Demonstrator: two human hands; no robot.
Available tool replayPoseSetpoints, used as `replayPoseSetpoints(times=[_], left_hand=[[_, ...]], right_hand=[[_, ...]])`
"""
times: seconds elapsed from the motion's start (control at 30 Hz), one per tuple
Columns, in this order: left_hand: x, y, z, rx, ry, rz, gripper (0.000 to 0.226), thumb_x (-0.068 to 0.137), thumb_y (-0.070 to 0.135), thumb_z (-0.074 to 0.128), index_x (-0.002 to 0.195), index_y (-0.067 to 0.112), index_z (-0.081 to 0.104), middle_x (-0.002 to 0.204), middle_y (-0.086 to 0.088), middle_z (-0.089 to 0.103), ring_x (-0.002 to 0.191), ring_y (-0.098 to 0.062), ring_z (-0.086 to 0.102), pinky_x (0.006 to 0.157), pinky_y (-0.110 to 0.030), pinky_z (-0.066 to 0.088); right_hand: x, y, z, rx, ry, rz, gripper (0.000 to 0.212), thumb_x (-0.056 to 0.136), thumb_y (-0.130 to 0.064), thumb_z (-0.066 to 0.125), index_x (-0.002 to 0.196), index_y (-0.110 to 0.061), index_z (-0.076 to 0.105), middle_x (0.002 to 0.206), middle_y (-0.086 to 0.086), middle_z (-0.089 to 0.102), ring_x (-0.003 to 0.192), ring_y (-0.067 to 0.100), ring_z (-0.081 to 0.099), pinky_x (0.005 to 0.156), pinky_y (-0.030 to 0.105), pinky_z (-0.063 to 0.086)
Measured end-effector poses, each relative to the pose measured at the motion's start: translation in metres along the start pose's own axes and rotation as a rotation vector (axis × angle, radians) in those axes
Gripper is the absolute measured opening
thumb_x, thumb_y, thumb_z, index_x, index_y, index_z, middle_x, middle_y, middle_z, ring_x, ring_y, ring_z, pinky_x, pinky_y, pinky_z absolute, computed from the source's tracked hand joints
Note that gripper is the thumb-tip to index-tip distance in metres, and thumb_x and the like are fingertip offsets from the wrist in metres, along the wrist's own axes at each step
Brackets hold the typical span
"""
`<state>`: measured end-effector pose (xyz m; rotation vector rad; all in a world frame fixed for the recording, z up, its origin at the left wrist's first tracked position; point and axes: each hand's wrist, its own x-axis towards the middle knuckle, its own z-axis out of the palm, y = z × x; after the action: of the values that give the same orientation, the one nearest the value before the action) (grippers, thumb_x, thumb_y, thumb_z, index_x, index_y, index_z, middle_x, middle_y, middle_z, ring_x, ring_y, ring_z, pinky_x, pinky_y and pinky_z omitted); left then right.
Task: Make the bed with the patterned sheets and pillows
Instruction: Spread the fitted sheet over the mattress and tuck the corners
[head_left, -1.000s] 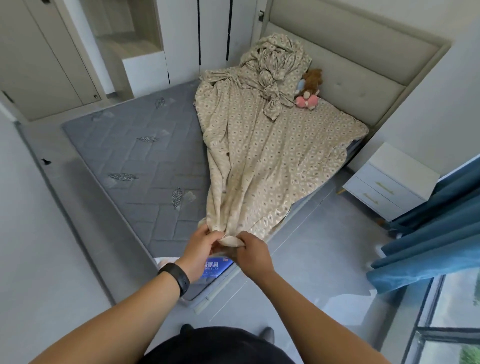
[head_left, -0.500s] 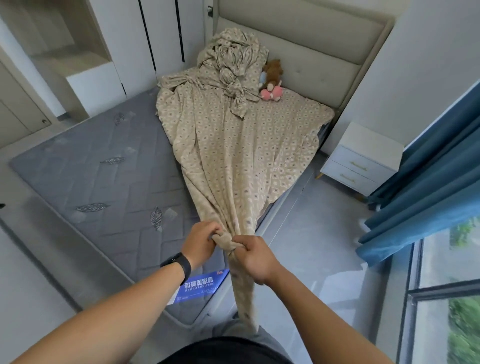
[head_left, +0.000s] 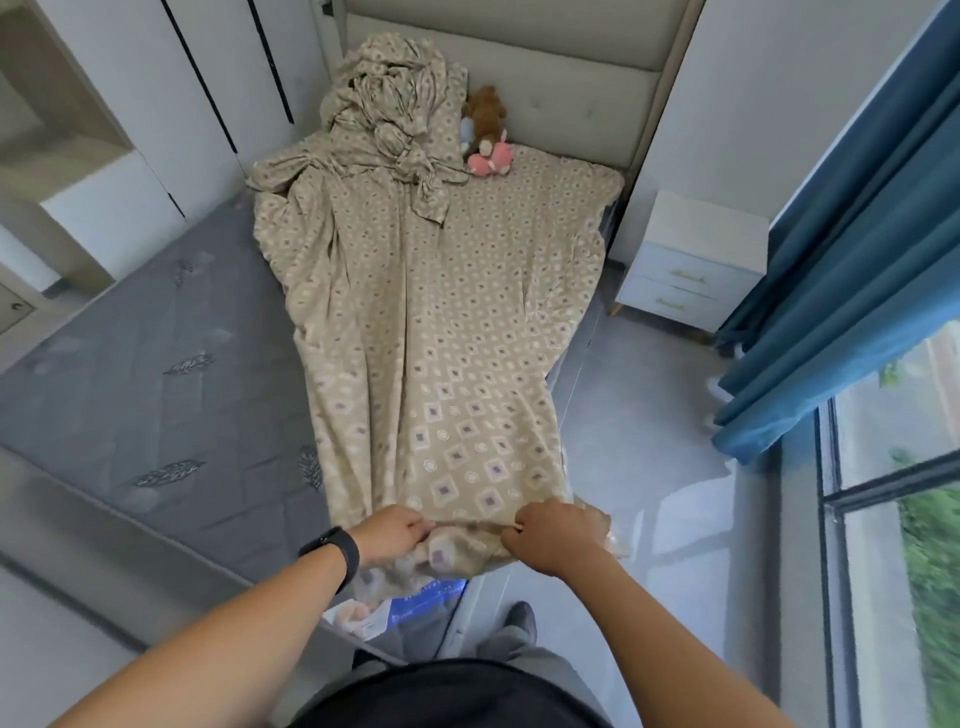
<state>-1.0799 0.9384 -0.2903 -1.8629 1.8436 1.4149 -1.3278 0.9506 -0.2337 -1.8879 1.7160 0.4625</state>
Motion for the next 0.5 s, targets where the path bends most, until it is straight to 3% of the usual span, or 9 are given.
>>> replayPoseSetpoints(times=[0.1, 0.2, 0.37, 0.5], left_hand=[[-0.007, -0.030, -0.006, 0.016, -0.067, -0.006, 0.043, 0.105, 0.043, 0.046, 0.068, 0.021, 0.048, 0.069, 0.004, 0.051, 0.064, -0.010, 0.047, 0.058, -0.026, 0.033], [-0.020, -0.067, -0.020, 0.015, -0.108, -0.001, 0.042, 0.104, 0.045, 0.047, 0.070, 0.022, 0.051, 0.070, 0.003, 0.052, 0.066, -0.012, 0.048, 0.060, -0.028, 0.033], [-0.039, -0.143, -0.022, 0.046, -0.206, -0.064, 0.037, 0.102, 0.045, 0.051, 0.076, 0.018, 0.053, 0.077, 0.001, 0.055, 0.068, -0.013, 0.049, 0.059, -0.026, 0.034], [-0.053, -0.180, -0.012, -0.036, -0.193, -0.096, 0.037, 0.101, 0.042, 0.054, 0.076, 0.016, 0.051, 0.084, -0.001, 0.057, 0.070, -0.015, 0.050, 0.058, -0.026, 0.035]], right_hand=[[-0.010, -0.028, 0.021, 0.034, 0.007, 0.073, 0.040, 0.097, -0.047, 0.038, 0.105, -0.020, 0.066, 0.102, 0.000, 0.066, 0.085, 0.022, 0.054, 0.061, 0.029, 0.028], [-0.017, -0.065, 0.053, 0.091, 0.027, 0.091, 0.037, 0.098, -0.047, 0.037, 0.100, -0.020, 0.062, 0.104, 0.002, 0.068, 0.094, 0.026, 0.063, 0.071, 0.033, 0.038], [-0.025, -0.123, 0.119, 0.173, -0.130, 0.057, 0.040, 0.099, -0.052, 0.033, 0.099, -0.022, 0.059, 0.103, 0.006, 0.067, 0.095, 0.030, 0.064, 0.082, 0.039, 0.052], [-0.025, -0.156, 0.148, 0.070, -0.187, 0.038, 0.046, 0.096, -0.060, 0.022, 0.089, -0.031, 0.056, 0.103, 0.003, 0.068, 0.099, 0.029, 0.064, 0.093, 0.046, 0.043]])
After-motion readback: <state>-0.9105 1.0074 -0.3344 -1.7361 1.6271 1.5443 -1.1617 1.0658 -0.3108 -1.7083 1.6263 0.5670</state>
